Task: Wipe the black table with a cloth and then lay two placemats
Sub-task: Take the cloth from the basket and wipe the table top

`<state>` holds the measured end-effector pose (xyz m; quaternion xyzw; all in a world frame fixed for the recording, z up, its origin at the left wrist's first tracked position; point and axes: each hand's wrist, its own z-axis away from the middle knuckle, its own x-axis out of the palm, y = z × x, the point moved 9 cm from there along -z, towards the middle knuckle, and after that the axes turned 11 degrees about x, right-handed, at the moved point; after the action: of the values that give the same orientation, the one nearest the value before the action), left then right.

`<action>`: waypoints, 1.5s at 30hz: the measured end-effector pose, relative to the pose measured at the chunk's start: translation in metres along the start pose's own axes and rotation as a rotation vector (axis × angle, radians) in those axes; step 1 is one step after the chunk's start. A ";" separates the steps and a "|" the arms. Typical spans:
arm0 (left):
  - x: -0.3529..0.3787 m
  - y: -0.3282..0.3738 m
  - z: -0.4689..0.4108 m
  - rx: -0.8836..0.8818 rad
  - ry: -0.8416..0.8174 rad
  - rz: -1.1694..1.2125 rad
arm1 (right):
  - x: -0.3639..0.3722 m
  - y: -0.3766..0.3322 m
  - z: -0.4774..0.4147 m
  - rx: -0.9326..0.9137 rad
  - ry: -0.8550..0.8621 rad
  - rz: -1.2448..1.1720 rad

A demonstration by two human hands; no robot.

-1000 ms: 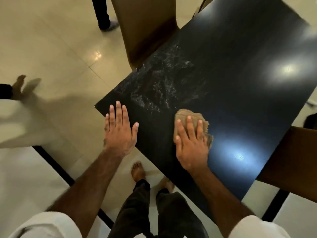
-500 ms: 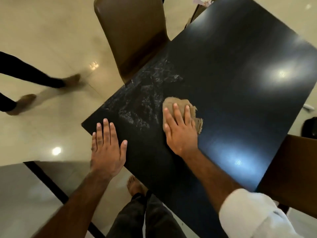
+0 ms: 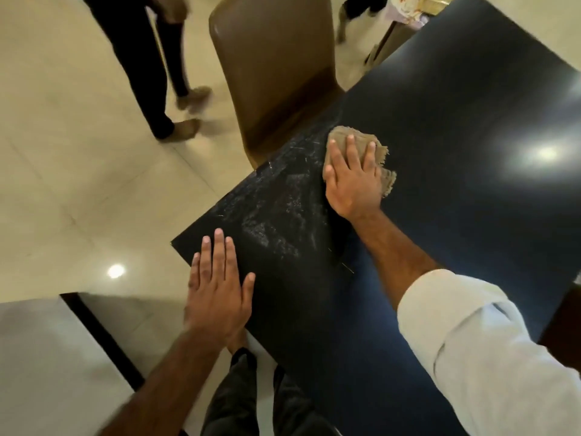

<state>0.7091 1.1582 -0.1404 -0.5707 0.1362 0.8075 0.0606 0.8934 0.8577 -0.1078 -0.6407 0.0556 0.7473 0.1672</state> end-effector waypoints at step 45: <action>-0.032 0.025 -0.030 -0.029 0.096 0.291 | 0.007 -0.006 0.099 -0.230 -0.343 -0.289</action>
<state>0.7407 1.1279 -0.1159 -0.5835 0.2087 0.7815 -0.0719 0.8019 0.8940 -0.0970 -0.5204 -0.1513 0.8149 0.2054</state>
